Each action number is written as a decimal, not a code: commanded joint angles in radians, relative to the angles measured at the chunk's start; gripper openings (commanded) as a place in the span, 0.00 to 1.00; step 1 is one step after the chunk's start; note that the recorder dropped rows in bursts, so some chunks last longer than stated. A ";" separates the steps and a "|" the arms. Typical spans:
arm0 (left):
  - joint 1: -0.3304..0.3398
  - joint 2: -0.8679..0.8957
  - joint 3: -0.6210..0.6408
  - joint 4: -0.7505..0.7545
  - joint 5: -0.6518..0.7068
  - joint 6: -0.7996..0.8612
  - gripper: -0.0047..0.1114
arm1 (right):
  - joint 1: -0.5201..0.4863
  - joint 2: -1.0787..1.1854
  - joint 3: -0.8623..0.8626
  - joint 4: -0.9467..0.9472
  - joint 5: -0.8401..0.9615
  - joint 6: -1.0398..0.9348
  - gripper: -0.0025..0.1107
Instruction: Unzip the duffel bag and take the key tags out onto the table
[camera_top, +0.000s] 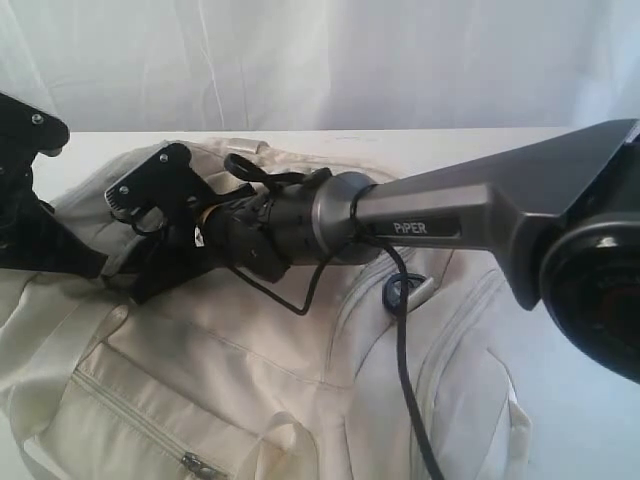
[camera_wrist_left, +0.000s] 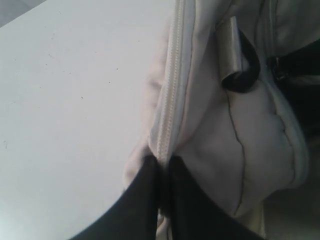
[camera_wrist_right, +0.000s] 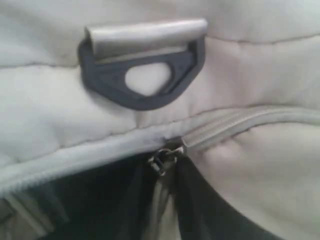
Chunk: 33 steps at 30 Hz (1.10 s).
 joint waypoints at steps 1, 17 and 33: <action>0.001 -0.008 0.006 0.007 0.016 -0.005 0.04 | -0.002 -0.063 -0.002 0.002 0.009 -0.011 0.09; 0.001 -0.008 0.006 0.009 0.153 0.013 0.04 | -0.059 -0.198 -0.002 -0.003 0.174 -0.044 0.02; 0.001 -0.030 0.019 0.124 0.547 -0.154 0.04 | -0.146 -0.200 0.004 -0.024 0.291 -0.036 0.02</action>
